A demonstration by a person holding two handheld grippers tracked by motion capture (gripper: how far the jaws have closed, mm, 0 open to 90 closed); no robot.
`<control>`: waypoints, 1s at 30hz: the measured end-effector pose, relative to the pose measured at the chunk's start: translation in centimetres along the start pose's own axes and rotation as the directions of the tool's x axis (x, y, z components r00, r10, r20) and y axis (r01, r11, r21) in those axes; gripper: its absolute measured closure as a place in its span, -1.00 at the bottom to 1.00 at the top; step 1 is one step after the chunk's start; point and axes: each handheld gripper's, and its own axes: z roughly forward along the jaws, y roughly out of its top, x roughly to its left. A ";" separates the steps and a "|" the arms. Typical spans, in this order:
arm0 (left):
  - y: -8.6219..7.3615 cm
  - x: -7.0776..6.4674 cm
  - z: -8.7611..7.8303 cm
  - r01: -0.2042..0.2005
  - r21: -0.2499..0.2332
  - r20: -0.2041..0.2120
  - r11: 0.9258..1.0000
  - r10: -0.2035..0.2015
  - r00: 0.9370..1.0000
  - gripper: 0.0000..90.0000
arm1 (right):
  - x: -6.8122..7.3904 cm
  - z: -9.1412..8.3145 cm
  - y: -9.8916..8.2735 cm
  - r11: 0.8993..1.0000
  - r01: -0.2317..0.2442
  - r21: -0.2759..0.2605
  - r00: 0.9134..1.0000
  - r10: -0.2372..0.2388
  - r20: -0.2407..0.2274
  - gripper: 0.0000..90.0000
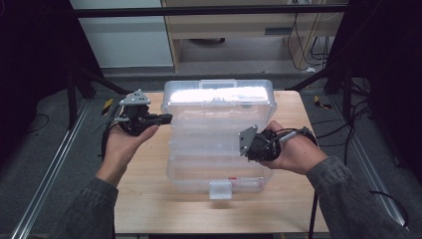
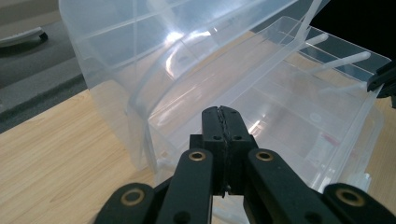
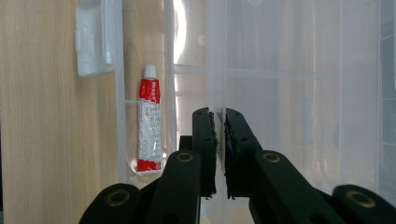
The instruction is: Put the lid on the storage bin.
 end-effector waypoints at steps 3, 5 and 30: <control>-0.1 0.1 0.0 0.004 0.005 -0.002 1.000 -0.004 1.000 1.00 | 0.1 0.0 0.0 1.000 0.001 0.004 1.000 -0.001 -0.004 0.86; -0.1 0.2 -0.1 0.007 0.009 -0.001 1.000 -0.007 1.000 1.00 | 0.1 0.0 0.0 1.000 0.000 0.007 1.000 0.000 -0.006 0.86; -2.5 -0.6 -0.6 0.009 0.038 0.031 0.999 -0.010 0.999 1.00 | 2.0 0.1 -0.7 0.995 -0.088 -0.054 0.996 0.088 -0.006 0.08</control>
